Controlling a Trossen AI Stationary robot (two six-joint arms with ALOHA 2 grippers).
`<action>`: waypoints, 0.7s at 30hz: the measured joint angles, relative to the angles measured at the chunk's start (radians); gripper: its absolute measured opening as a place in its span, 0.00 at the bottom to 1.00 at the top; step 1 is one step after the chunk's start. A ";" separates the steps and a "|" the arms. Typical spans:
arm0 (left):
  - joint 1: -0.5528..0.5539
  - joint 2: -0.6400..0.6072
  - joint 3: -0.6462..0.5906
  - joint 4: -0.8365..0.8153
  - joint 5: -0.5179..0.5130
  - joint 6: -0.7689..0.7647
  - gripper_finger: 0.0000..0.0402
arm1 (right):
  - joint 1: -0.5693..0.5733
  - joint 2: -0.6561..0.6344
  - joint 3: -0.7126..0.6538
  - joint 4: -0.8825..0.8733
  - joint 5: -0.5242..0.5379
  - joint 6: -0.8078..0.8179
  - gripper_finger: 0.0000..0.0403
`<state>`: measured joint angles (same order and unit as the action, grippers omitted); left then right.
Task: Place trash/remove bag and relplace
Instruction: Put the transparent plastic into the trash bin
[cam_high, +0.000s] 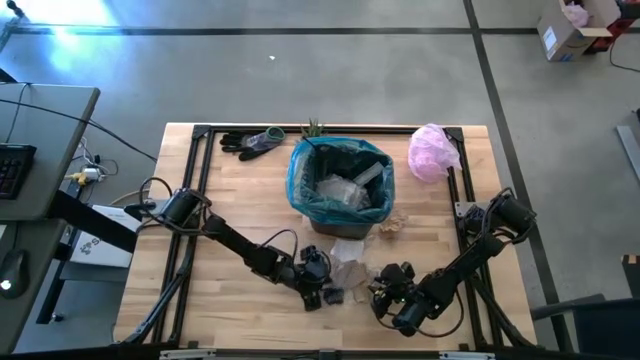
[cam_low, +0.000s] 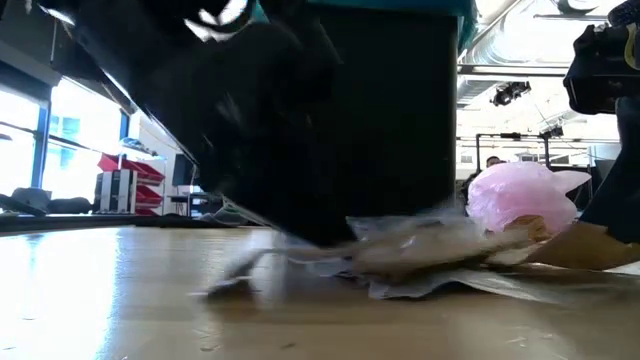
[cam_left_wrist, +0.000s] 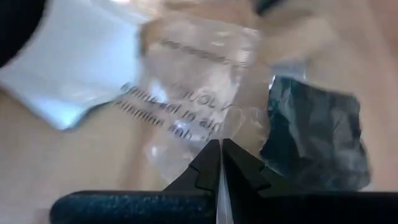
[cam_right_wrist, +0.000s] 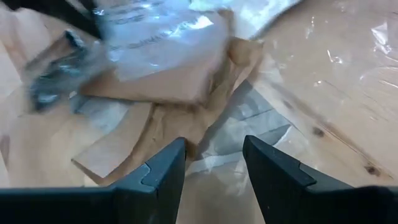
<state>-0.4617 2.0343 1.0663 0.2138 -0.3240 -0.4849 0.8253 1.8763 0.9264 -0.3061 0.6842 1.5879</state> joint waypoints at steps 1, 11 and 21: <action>-0.005 -0.012 0.005 -0.003 0.004 0.014 0.00 | 0.000 0.000 0.000 0.000 0.000 -0.001 0.39; -0.062 -0.165 0.082 0.013 -0.017 0.182 0.00 | 0.000 0.000 0.000 0.005 0.000 -0.026 0.39; -0.070 -0.295 0.134 0.019 -0.055 0.331 0.00 | 0.002 0.000 0.000 0.013 0.001 -0.026 0.39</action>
<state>-0.5321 1.7397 1.2005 0.2329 -0.3792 -0.1539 0.8272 1.8767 0.9264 -0.2932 0.6849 1.5616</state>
